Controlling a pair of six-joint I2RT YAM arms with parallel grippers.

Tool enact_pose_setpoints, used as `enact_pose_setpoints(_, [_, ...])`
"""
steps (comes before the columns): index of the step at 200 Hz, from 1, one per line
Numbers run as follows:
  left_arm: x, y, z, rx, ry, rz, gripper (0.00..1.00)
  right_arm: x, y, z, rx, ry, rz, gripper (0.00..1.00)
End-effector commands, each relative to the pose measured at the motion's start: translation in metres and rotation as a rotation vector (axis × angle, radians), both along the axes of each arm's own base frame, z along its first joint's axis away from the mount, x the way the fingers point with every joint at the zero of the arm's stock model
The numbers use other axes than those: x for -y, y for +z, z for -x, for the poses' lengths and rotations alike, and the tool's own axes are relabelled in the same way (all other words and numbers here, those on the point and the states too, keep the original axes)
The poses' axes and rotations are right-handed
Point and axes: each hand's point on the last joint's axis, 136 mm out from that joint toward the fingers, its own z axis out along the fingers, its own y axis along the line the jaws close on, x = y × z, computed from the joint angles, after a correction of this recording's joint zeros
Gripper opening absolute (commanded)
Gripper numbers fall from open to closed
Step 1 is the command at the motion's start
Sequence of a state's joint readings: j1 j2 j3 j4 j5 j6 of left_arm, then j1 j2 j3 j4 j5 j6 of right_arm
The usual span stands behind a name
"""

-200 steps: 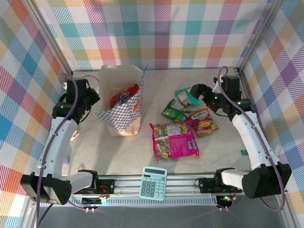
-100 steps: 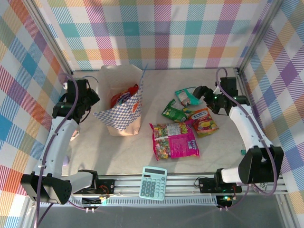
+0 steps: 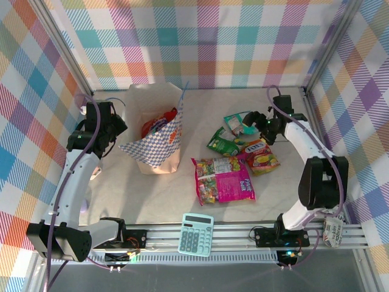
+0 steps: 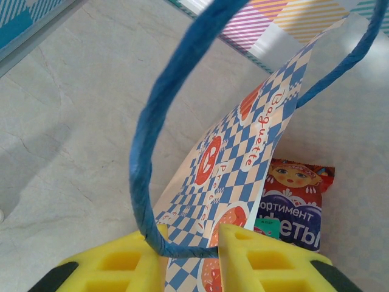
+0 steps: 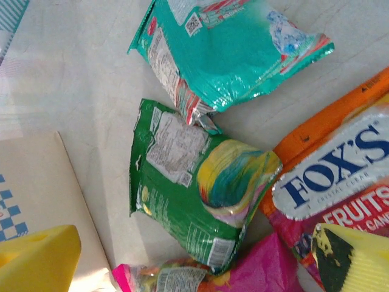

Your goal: Place the snacks into the paper bag

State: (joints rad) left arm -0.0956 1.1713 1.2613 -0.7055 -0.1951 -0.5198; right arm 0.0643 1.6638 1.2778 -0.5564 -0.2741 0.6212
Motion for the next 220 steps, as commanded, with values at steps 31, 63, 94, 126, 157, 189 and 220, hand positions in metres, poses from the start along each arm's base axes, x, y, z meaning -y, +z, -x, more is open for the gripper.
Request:
enact_pose_setpoints(31, [-0.005, 0.006, 0.016, 0.013, 0.013, -0.008, 0.28, -0.003, -0.010, -0.031, -0.009, 0.022, -0.014, 0.97])
enact_pose_setpoints(63, [-0.005, 0.003, 0.016, 0.002, 0.014, -0.009, 0.28, -0.009, -0.026, -0.044, -0.049, 0.034, -0.047, 0.96])
enact_pose_setpoints(94, [-0.005, 0.001, 0.016, -0.007, 0.015, -0.013, 0.28, -0.011, -0.039, -0.049, -0.083, 0.023, -0.066, 0.95])
enact_pose_setpoints(126, [-0.007, 0.002, 0.015, -0.007, 0.018, -0.023, 0.28, -0.012, -0.043, -0.049, -0.095, 0.024, -0.073, 0.94])
enact_pose_setpoints(157, [-0.005, 0.002, 0.011, -0.007, 0.009, -0.019, 0.29, -0.012, -0.045, -0.052, -0.090, 0.022, -0.065, 0.95])
enact_pose_setpoints(189, [0.004, 0.006, 0.004, 0.011, -0.029, 0.009, 0.33, -0.010, -0.051, -0.055, -0.091, 0.021, -0.056, 0.96])
enact_pose_setpoints(220, [0.009, 0.018, 0.000, 0.046, -0.056, 0.016, 0.35, -0.009, -0.058, -0.055, -0.094, 0.023, -0.044, 0.98])
